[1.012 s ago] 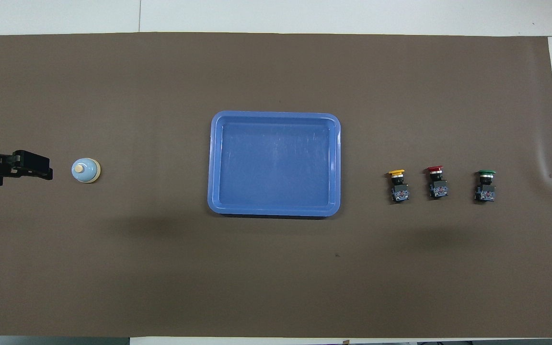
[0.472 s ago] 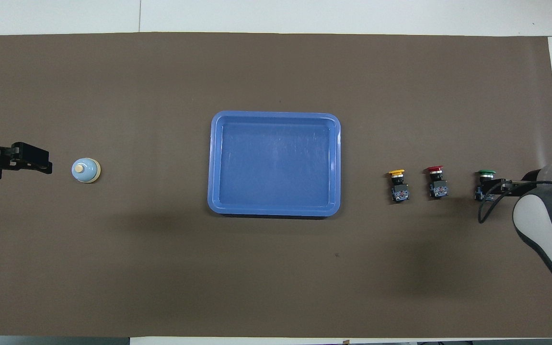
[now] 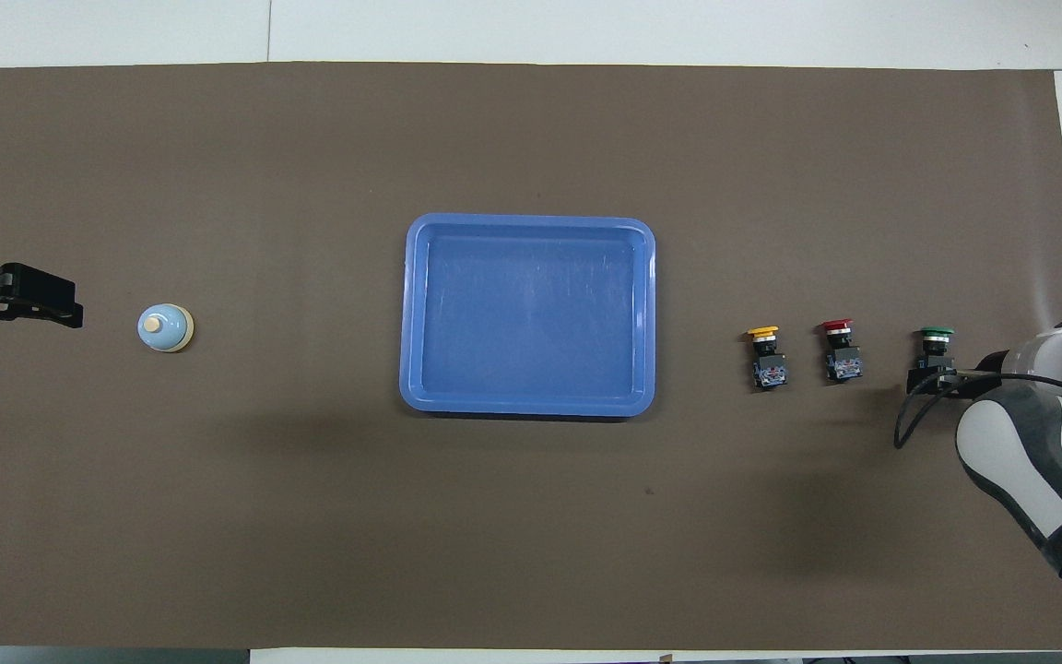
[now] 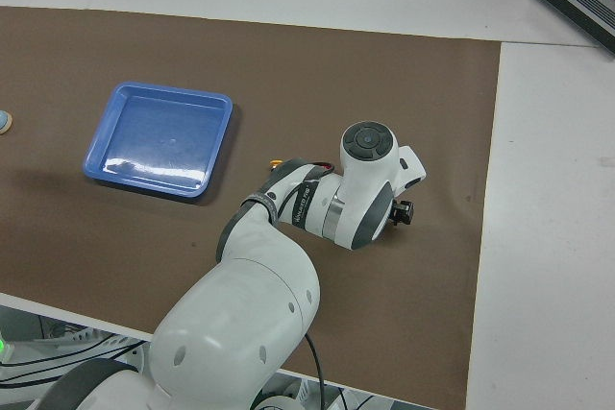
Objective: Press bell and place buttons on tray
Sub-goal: 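Reach and grasp the green-capped button with the right gripper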
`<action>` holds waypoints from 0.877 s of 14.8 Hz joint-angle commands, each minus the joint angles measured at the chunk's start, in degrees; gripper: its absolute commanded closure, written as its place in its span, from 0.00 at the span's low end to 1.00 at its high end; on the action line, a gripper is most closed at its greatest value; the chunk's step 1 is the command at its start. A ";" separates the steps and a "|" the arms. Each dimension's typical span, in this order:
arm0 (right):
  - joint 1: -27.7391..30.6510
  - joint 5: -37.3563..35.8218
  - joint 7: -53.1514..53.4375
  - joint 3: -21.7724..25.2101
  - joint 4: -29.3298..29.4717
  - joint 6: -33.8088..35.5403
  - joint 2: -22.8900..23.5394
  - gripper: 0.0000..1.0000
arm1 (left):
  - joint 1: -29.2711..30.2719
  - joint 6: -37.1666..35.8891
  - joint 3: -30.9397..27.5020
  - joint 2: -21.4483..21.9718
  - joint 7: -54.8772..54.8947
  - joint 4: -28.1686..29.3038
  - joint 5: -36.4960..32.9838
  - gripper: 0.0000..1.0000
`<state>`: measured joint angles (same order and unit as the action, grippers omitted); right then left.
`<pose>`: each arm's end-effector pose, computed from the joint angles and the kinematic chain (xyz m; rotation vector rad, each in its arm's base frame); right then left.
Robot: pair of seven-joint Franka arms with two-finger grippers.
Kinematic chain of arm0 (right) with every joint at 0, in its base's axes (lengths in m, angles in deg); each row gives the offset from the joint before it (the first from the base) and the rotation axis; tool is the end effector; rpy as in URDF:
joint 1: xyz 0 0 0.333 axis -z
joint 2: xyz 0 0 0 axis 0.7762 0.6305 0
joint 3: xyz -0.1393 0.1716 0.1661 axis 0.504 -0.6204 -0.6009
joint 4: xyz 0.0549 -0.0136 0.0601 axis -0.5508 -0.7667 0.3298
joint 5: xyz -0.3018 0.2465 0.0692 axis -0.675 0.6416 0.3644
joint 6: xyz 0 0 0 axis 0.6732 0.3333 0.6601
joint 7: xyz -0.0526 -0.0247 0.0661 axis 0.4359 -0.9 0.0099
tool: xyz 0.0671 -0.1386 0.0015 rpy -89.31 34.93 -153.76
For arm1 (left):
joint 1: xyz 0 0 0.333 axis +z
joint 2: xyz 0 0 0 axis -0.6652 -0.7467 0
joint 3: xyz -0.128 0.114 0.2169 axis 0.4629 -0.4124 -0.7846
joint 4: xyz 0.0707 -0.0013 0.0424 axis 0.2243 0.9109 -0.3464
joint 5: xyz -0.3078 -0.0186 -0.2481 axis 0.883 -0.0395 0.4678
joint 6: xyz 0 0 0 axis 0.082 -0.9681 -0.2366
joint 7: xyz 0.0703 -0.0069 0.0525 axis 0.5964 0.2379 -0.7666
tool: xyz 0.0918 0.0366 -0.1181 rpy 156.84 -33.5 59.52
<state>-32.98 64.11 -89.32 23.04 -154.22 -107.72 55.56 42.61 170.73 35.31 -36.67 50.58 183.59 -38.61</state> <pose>0.4678 -0.1407 0.2053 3.1188 -0.2614 -0.0701 0.5405 -0.0042 0.4966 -3.1352 -0.0366 0.1484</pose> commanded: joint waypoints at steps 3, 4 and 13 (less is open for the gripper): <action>0.79 0.01 0.07 -0.44 -0.24 -0.24 -0.11 1.00 | -1.26 -0.65 0.15 1.25 0.18 0.37 0.53 0.00; 0.44 0.01 0.07 -0.44 0.90 0.64 -0.03 1.00 | -1.78 0.14 0.15 0.99 -0.17 0.03 0.44 0.00; -8.00 0.10 1.74 -0.96 15.86 16.83 -0.73 1.00 | -1.44 2.69 0.15 1.16 -0.17 0.55 0.44 0.00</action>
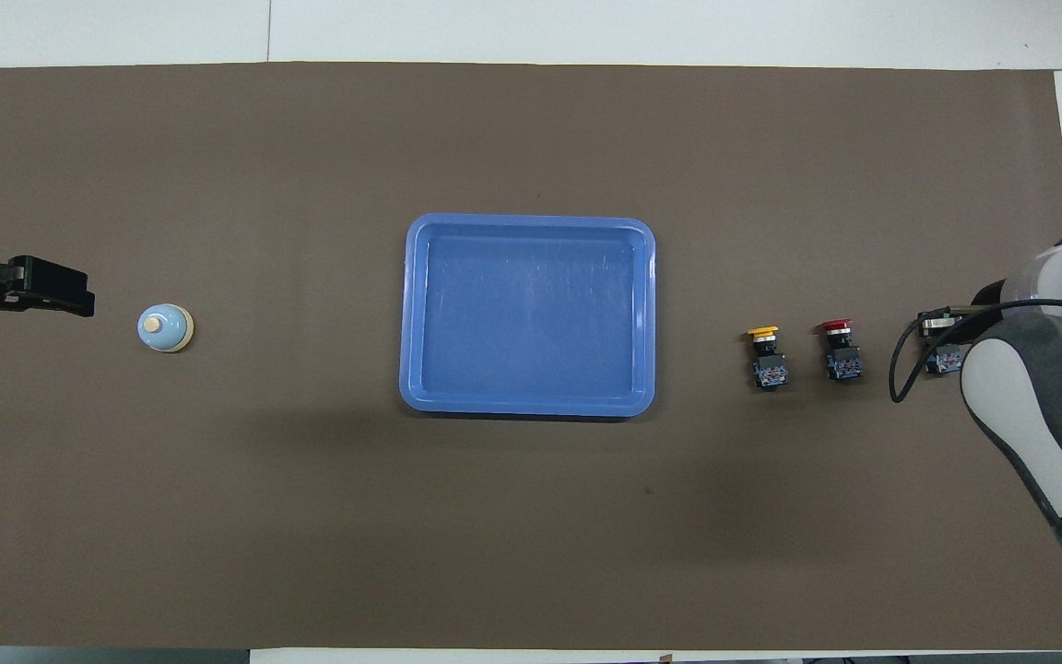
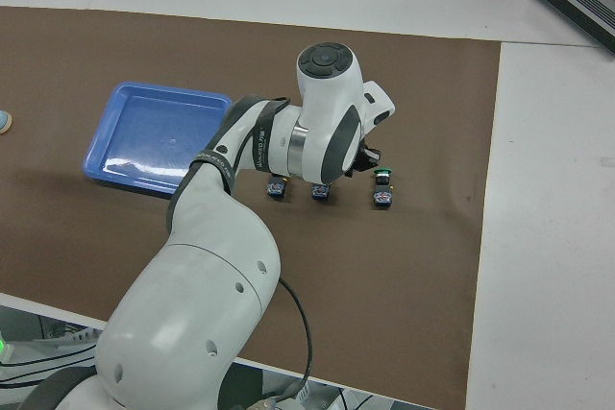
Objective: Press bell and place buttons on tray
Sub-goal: 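Reach and grasp the green-capped button with the right gripper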
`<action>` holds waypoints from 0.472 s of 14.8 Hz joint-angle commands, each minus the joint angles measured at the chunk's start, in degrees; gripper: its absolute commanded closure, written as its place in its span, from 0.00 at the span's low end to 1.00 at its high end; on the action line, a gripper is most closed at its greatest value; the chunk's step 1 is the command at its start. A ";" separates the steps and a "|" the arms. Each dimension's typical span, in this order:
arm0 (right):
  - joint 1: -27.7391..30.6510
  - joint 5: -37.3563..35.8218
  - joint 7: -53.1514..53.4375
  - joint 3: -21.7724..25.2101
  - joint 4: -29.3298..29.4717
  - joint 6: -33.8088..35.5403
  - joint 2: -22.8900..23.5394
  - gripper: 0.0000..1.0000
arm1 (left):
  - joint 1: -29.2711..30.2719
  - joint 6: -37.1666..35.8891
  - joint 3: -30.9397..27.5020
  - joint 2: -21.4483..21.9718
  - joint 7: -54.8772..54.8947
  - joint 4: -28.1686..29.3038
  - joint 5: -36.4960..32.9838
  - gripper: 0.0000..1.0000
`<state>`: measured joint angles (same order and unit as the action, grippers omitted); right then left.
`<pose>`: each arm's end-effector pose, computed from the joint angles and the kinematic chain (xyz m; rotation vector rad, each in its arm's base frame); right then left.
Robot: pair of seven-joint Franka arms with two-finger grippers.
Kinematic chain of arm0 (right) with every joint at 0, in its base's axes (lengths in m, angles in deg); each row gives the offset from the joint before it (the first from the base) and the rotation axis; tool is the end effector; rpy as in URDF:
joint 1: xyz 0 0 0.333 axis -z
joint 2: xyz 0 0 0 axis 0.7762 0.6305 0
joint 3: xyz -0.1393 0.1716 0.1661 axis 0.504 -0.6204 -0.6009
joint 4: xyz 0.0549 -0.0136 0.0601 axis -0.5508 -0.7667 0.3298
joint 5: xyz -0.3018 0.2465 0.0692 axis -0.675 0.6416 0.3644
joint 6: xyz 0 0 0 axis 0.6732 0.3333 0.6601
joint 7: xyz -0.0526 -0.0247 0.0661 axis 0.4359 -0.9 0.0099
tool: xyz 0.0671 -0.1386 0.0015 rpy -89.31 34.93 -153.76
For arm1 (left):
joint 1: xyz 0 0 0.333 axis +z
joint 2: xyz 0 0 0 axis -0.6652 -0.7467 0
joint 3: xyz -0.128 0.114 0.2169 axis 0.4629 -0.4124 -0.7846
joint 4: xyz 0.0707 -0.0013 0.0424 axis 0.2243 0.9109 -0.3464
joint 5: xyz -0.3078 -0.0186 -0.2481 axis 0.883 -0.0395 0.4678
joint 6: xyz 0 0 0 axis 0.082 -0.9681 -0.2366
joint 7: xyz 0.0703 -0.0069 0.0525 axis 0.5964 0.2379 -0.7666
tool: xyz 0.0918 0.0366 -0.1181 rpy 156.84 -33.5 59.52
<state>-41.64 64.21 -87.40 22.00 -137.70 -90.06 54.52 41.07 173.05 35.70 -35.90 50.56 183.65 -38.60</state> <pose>0.5377 -0.0678 0.3124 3.1203 -0.0618 -0.0711 0.5441 -0.0227 0.5065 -3.1381 0.0157 0.0654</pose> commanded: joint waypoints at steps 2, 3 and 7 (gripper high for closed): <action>2.32 -0.09 -3.32 0.17 -3.82 -6.35 -0.05 0.47 | 0.01 0.38 -0.23 0.31 -0.15 0.49 0.44 0.00; 5.11 -0.09 -8.30 0.17 -5.84 -10.12 0.39 0.11 | 0.01 0.38 -0.23 0.31 -0.15 0.49 0.44 0.00; 9.44 -0.09 -15.03 0.17 -11.39 -17.98 1.09 0.00 | 0.10 0.38 -0.23 0.39 -0.15 0.49 0.44 0.00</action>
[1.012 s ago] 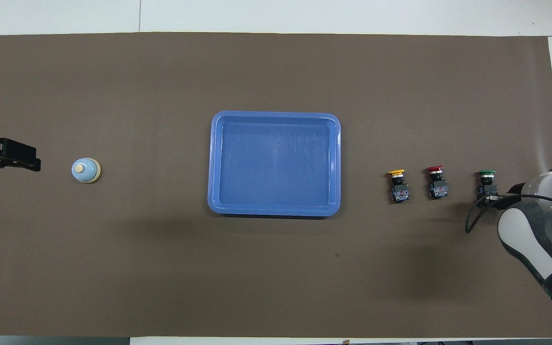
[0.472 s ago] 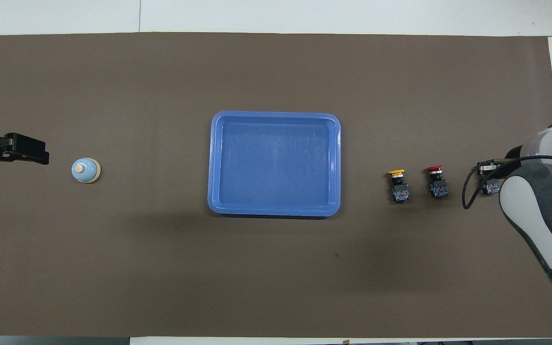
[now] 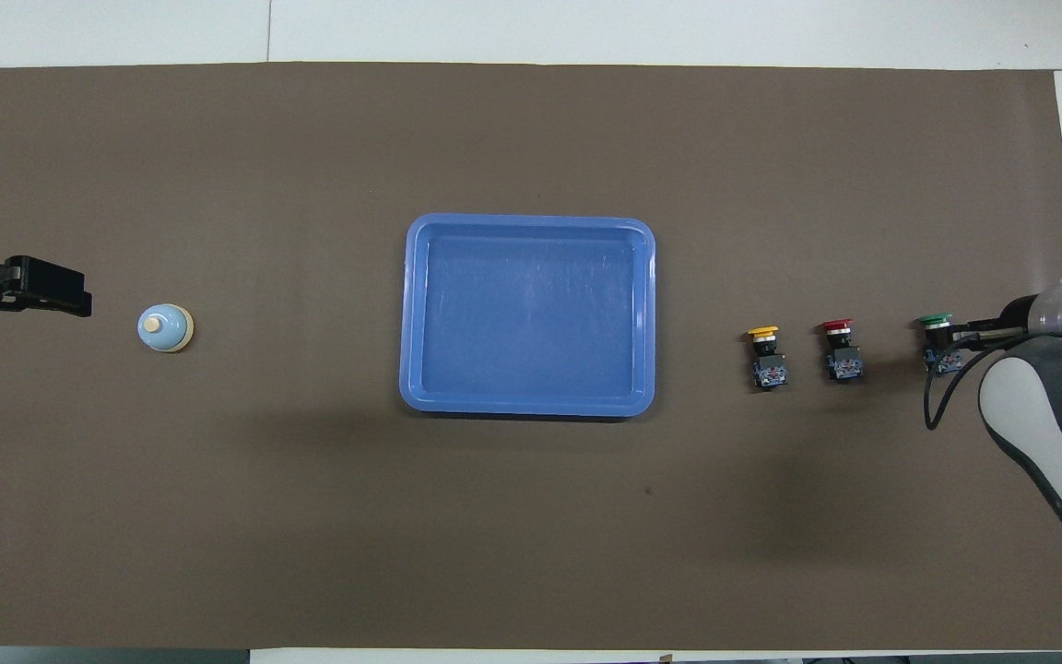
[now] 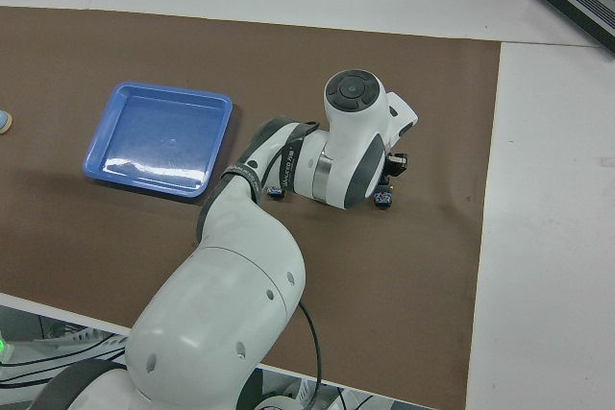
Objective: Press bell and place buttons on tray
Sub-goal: 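Reach and grasp the green-capped button with the right gripper, then carry the green button into the blue tray and release it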
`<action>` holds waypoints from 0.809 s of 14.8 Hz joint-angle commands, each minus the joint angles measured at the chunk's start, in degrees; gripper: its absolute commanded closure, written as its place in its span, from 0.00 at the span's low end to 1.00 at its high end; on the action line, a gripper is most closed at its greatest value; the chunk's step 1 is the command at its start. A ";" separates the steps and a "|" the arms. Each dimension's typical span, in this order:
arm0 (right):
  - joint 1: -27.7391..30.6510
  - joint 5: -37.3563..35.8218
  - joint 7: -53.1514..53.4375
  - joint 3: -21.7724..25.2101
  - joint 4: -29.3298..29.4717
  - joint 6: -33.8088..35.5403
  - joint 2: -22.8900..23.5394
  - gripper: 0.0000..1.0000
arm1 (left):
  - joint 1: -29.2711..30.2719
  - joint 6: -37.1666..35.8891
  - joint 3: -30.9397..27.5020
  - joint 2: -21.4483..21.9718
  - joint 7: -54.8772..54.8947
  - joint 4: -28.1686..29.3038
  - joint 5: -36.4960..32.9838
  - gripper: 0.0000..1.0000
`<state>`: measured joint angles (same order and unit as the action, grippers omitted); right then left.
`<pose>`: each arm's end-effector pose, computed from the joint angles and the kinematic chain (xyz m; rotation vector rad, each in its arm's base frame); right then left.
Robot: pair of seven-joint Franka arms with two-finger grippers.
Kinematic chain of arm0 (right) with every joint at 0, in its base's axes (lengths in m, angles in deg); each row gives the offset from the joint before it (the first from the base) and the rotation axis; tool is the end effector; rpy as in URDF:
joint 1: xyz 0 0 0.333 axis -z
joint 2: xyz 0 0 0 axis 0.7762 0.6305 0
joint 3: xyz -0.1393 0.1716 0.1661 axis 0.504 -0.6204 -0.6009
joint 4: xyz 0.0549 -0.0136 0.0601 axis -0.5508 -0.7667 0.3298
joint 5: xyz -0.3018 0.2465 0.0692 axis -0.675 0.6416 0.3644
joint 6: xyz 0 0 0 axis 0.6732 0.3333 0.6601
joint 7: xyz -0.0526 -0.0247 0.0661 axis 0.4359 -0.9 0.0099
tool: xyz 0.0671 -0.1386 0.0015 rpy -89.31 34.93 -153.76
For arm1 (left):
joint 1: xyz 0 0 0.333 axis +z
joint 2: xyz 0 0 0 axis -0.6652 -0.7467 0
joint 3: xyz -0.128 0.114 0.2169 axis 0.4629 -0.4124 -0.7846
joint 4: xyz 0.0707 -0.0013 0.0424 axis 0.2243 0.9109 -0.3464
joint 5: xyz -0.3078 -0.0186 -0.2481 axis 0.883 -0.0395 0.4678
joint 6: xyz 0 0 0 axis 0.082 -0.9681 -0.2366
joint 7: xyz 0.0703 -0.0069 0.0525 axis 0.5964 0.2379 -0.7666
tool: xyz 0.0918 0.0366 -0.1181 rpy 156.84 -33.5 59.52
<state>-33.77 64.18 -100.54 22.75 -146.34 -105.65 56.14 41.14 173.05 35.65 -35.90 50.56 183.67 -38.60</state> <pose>0.5138 -0.1441 0.2541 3.1071 0.0696 0.0652 0.5441 -0.0215 0.5063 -3.1381 0.0124 0.0660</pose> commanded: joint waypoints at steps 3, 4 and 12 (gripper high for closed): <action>1.58 -0.06 -1.72 -0.59 -2.85 -3.35 1.05 0.00 | 0.03 0.38 -0.19 0.39 -0.15 0.48 0.44 0.00; 1.67 -0.06 -1.80 -0.59 -2.85 -4.40 2.28 0.00 | 0.03 0.38 -0.19 0.31 -0.07 0.48 0.44 0.00; 2.46 0.02 -1.63 -0.67 -2.23 -7.05 5.37 1.00 | 0.03 0.38 -0.19 0.39 -0.15 0.48 0.44 0.00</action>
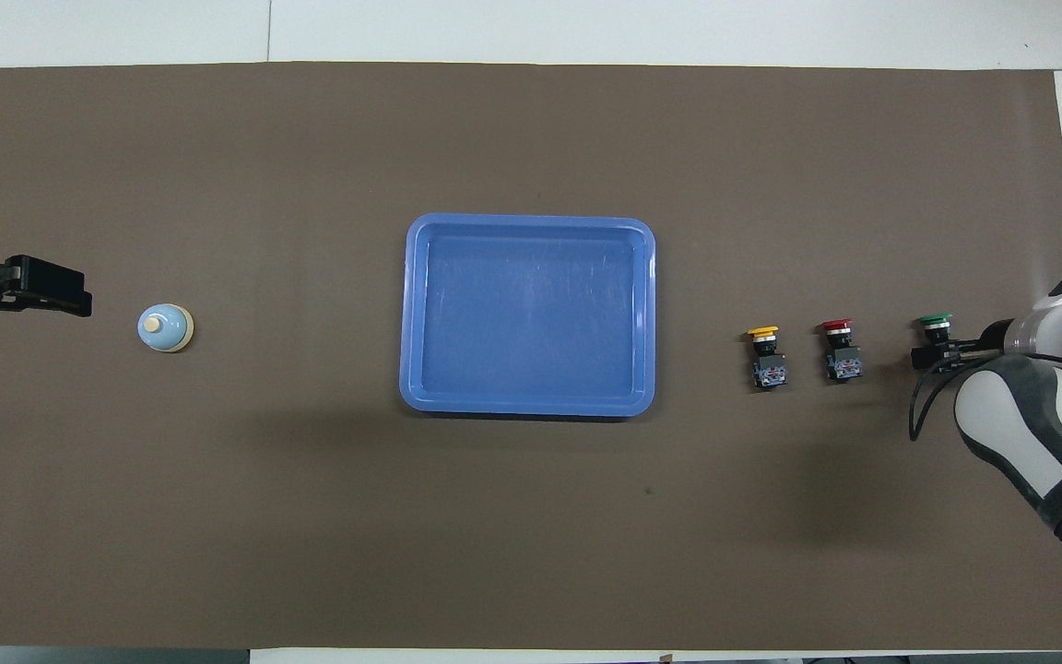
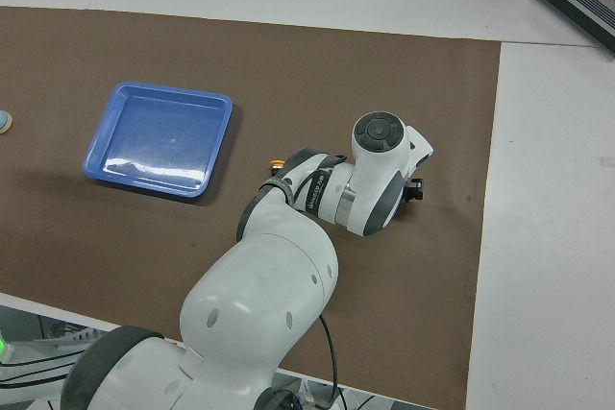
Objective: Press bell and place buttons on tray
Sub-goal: 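Carry the green button into the blue tray and release it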
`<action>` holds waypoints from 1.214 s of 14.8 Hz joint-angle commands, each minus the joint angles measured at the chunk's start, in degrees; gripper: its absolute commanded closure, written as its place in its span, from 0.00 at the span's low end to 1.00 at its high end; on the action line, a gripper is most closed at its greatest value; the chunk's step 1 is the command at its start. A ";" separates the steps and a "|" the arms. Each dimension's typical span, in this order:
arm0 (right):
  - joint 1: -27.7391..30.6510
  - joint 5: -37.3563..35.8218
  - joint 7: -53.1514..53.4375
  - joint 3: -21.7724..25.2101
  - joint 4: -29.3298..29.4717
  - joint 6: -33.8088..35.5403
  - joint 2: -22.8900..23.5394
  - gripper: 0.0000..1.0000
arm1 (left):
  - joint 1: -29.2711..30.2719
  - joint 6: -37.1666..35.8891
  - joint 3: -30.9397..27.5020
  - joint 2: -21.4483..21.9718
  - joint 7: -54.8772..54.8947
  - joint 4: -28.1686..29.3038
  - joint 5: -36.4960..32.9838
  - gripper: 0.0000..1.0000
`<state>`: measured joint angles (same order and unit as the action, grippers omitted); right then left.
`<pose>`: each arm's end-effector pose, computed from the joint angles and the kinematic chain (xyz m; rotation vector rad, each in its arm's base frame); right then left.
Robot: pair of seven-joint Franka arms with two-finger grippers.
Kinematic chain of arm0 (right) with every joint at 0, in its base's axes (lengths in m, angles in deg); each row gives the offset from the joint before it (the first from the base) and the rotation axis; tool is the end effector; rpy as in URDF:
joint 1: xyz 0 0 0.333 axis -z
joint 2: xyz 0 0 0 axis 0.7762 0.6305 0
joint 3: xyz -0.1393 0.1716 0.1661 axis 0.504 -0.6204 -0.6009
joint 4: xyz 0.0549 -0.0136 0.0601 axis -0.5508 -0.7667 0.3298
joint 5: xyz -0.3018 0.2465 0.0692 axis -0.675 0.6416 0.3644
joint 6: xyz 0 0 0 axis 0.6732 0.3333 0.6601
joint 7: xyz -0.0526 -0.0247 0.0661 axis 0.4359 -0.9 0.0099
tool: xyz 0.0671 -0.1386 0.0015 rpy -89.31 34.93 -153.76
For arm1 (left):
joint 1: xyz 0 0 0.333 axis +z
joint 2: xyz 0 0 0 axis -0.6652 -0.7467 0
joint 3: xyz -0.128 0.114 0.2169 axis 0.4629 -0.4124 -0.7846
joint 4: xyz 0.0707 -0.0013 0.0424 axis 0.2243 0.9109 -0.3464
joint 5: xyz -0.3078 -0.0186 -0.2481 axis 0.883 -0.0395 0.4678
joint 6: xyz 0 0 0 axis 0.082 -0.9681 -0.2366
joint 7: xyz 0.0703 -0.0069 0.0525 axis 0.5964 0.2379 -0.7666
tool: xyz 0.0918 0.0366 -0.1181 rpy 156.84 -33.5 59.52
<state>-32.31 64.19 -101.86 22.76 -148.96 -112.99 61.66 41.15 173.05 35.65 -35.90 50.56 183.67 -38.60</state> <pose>0.5022 -0.1538 0.1959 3.1161 0.0692 0.0462 0.5441 -0.0214 0.5063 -3.1381 0.0121 0.0660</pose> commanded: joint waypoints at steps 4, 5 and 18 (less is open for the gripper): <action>0.47 0.37 -0.23 -0.69 4.06 5.89 -0.77 1.00 | 0.02 0.38 -0.19 0.39 -0.15 0.48 0.44 0.00; 0.12 0.46 0.38 -0.77 5.56 8.70 -1.21 1.00 | 0.02 0.38 -0.19 0.39 -0.15 0.48 0.44 0.00; -37.04 2.83 39.22 -1.74 15.23 15.68 -0.70 1.00 | 0.02 0.38 -0.19 0.39 -0.15 0.48 0.44 0.00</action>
<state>-66.22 66.39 -65.90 20.47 -135.60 -96.65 59.03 41.15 173.05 35.65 -35.90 50.55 183.67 -38.60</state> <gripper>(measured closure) 0.590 0.000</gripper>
